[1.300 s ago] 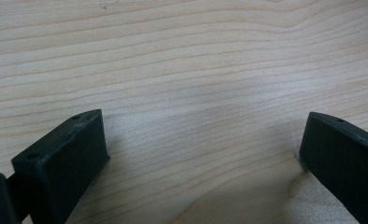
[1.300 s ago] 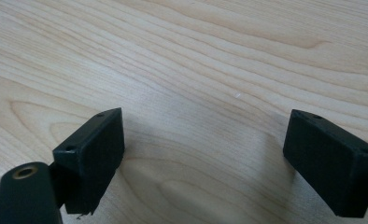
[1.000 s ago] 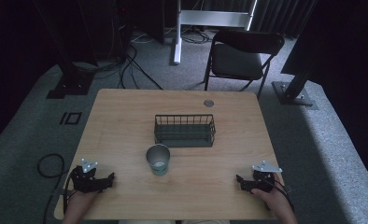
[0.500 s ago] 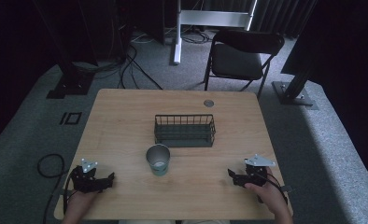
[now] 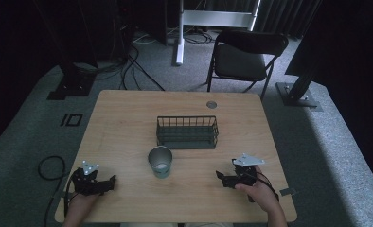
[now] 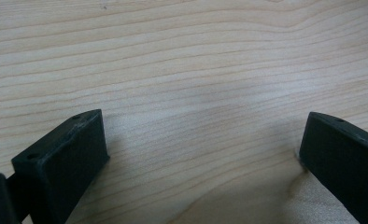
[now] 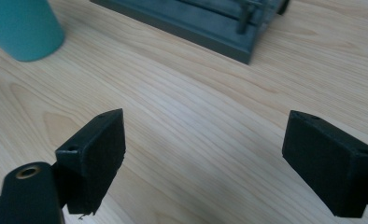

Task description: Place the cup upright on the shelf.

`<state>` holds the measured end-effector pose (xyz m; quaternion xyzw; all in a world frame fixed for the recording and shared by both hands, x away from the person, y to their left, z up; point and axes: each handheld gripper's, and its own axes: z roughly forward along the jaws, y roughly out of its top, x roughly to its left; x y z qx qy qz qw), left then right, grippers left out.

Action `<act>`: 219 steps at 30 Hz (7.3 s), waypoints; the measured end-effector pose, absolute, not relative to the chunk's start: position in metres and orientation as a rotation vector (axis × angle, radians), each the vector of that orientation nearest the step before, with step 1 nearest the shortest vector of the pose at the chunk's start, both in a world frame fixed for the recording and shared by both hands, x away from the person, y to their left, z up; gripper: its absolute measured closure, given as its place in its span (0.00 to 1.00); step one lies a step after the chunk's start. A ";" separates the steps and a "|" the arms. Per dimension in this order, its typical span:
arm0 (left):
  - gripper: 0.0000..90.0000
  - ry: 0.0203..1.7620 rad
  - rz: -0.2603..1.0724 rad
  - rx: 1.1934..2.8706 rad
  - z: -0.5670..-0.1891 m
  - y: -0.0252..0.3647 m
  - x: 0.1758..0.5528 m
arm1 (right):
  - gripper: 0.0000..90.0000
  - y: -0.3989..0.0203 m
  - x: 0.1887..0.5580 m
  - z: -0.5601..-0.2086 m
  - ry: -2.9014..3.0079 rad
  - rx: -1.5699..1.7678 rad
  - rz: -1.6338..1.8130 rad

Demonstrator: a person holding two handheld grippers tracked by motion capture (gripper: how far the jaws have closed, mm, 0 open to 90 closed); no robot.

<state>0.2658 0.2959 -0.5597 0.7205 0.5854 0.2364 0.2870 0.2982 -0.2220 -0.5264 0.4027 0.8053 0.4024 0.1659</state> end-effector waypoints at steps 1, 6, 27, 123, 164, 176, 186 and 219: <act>0.02 1.564 0.632 1.925 -0.560 0.296 0.266 | 0.14 -0.220 0.299 -0.526 2.298 1.132 1.146; 0.02 1.564 0.632 1.925 -0.560 0.296 0.266 | 0.14 -0.210 0.301 -0.525 2.303 1.104 1.171; 0.02 1.564 0.631 1.925 -0.560 0.296 0.266 | 0.15 -0.149 0.304 -0.524 2.410 0.884 1.291; 0.02 1.561 0.628 1.928 -0.560 0.296 0.266 | 0.16 -0.018 0.333 -0.447 2.242 0.714 1.633; 0.02 1.562 0.630 1.924 -0.560 0.296 0.266 | 0.16 -0.089 0.398 -0.429 1.845 1.103 1.398; 0.02 1.561 0.629 1.926 -0.560 0.296 0.266 | 0.16 -0.099 0.411 -0.459 1.792 1.220 1.323; 0.02 1.561 0.629 1.926 -0.560 0.296 0.266 | 0.16 -0.106 0.413 -0.479 1.765 1.283 1.290; 0.02 1.561 0.630 1.925 -0.560 0.296 0.266 | 0.13 -0.126 0.376 -0.477 1.793 1.275 1.292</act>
